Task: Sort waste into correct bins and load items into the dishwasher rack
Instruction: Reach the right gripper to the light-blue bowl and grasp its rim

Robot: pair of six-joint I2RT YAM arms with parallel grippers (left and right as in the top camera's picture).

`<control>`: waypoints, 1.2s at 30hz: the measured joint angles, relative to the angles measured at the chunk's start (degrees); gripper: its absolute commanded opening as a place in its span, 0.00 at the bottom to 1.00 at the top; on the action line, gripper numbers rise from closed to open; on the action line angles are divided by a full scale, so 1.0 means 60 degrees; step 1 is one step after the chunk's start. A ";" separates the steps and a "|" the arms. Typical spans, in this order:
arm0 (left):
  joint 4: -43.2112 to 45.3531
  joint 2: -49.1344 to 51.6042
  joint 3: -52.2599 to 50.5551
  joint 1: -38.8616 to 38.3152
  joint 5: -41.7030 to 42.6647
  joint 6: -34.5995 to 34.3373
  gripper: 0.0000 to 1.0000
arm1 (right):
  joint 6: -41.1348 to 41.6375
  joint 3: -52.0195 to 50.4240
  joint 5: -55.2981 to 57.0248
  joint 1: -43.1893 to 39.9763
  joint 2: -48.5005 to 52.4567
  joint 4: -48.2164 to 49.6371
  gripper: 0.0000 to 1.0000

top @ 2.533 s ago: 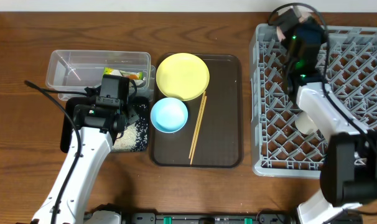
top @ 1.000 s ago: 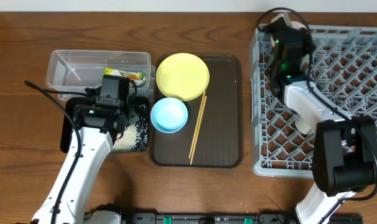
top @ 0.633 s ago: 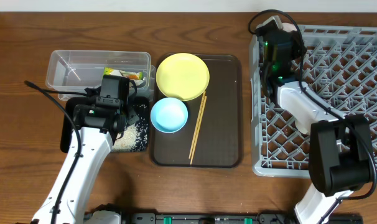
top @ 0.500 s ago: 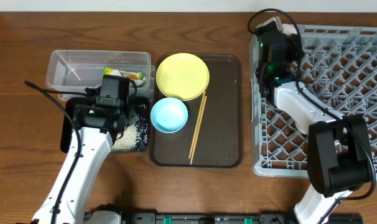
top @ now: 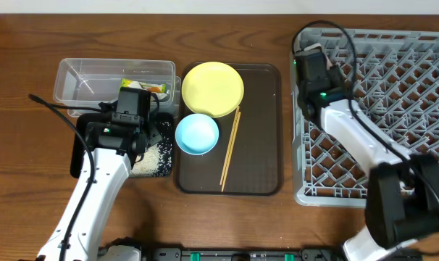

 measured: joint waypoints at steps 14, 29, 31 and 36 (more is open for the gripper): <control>-0.0149 0.0000 0.0000 0.0000 -0.0142 -0.0029 0.66 | 0.0484 0.0000 -0.7038 0.0991 -0.1741 -0.0142 0.69; -0.0699 0.0000 0.0000 0.0699 -0.0922 -0.0302 0.69 | 0.1796 0.0000 -0.8714 0.3228 0.0568 -0.0168 0.47; -0.0699 0.0000 0.0000 0.0699 -0.0922 -0.0313 0.69 | 0.2051 0.0000 -0.8389 0.3432 0.0863 -0.0164 0.41; -0.0707 0.0000 0.0000 0.0699 -0.0922 -0.0313 0.69 | 0.2688 0.0000 -0.7566 0.3643 0.1399 -0.0168 0.29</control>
